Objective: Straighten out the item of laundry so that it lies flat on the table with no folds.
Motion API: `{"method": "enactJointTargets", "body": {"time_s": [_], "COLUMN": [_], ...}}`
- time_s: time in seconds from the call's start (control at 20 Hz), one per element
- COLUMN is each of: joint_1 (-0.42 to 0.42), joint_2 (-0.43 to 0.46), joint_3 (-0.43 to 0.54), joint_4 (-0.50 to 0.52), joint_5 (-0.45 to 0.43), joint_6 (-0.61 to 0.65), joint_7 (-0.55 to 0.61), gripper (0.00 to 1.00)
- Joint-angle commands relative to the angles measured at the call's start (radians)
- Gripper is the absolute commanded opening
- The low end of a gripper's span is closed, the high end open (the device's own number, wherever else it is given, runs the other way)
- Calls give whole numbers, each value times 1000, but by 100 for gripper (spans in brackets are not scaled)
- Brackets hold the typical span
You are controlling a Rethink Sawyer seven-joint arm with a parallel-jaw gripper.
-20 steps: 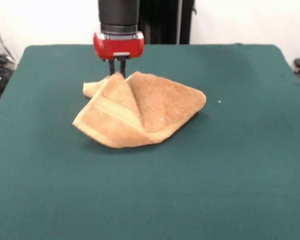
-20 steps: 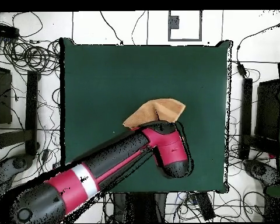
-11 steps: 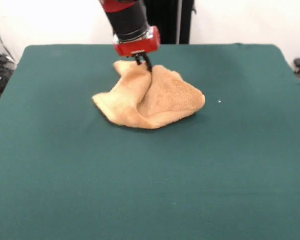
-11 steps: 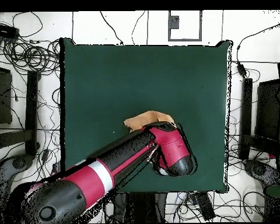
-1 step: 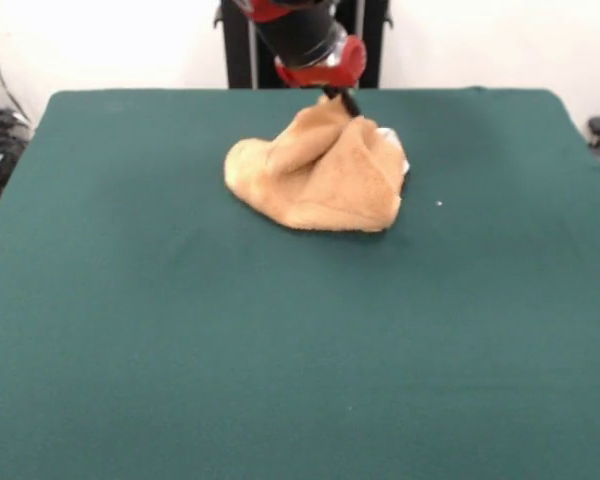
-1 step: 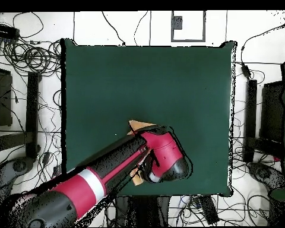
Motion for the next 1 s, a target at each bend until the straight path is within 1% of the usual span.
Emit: {"method": "enactJointTargets", "body": {"time_s": [0.05,0.15,0.2,0.25,0.3,0.35,0.55,0.6,0.75,0.9,1.0], "joint_1": [57,70,61,49,61,59,82,85,60,54,49], "joint_2": [49,45,82,162,191,324,608,639,742,782,800], "joint_3": [200,205,176,107,77,-63,-451,-498,-665,-733,-760], "joint_4": [184,227,206,168,170,107,41,48,61,87,100], "joint_5": [47,49,55,75,83,133,270,291,373,413,428], "joint_6": [-155,-160,-197,-283,-323,-464,-664,-671,-629,-643,-679], "joint_7": [306,310,316,330,332,342,334,334,340,339,337], "gripper": [0,0,0,0,0,0,0,0,0,0,0]}}
